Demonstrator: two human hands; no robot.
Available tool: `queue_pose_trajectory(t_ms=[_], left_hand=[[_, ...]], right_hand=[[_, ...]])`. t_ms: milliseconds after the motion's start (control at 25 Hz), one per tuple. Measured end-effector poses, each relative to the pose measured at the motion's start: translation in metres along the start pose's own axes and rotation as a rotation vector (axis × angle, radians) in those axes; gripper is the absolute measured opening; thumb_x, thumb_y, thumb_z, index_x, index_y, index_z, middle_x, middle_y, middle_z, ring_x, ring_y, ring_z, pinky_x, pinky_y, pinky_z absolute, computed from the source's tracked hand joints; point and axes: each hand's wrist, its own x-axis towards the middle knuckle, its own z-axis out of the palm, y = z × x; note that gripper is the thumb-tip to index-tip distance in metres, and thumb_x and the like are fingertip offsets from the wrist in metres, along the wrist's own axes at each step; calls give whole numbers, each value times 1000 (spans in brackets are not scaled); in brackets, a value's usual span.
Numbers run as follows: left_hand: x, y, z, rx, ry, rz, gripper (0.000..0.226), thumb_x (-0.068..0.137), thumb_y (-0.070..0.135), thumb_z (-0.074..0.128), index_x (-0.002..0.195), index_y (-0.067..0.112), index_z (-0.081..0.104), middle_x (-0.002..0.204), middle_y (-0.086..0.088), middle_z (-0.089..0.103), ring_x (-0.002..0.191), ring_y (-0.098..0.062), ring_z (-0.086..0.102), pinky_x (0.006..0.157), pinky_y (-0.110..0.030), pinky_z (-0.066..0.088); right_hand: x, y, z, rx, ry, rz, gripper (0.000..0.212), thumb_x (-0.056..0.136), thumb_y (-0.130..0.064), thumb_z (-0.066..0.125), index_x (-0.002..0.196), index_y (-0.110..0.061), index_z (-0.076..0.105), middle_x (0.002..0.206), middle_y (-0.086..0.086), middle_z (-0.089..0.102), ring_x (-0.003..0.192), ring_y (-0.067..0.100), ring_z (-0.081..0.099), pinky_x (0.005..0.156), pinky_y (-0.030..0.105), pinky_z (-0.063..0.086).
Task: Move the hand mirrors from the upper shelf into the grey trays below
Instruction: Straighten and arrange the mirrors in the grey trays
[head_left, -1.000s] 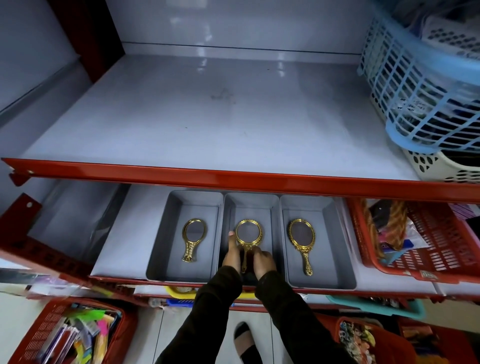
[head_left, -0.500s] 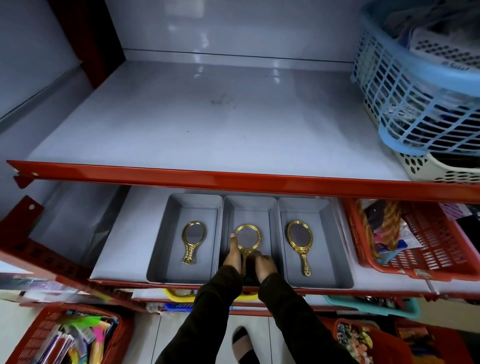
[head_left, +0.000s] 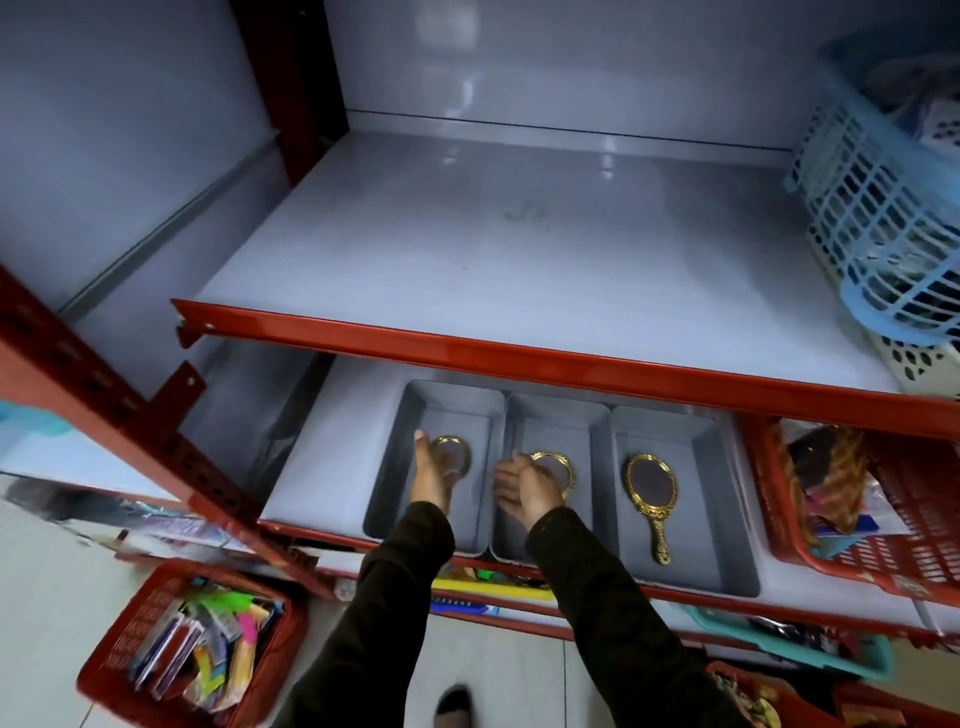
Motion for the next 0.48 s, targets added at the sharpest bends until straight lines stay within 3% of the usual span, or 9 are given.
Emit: queue_pose_trajectory(t_ms=[120,200,280,360,480], left_hand=[[28,11,-22,129,52,-34,84,98,66,21,154,6,38,157,-17,42,146,-34,38,121,-43,26],[42,10,-28,197,56,-100,90,96,70,18,156,4,33,160,-19,36,149,-36,33,123,-44,23],[57,9,-31,217,46,-154,92,96,70,17,153,0,37,156,-25,39,147,-39,37,121,-44,29],[63,5,-32,182,24,-199,91,98,67,21,149,-6,42,150,-32,43,142,-45,41,117,-47,35],[68,4,-34,106,-45,-246,87,100,63,25,144,-8,48,142,-34,52,135,-45,49,108,-46,43]], right_hand=[[23,2,36,-53,29,53,42,99,-38,42,116,-3,60,92,11,60,80,23,59,74,34,47],[38,9,51,-139,58,102,51,97,-44,44,123,-2,56,102,16,62,100,32,61,91,42,51],[52,17,63,-193,86,152,58,97,-47,42,130,-1,52,126,21,59,120,38,55,107,48,44],[55,23,69,-186,97,164,58,96,-47,42,134,-3,50,133,22,56,123,38,53,109,48,42],[63,29,77,-198,112,104,48,97,-43,41,123,-6,58,127,23,60,117,38,58,104,49,47]])
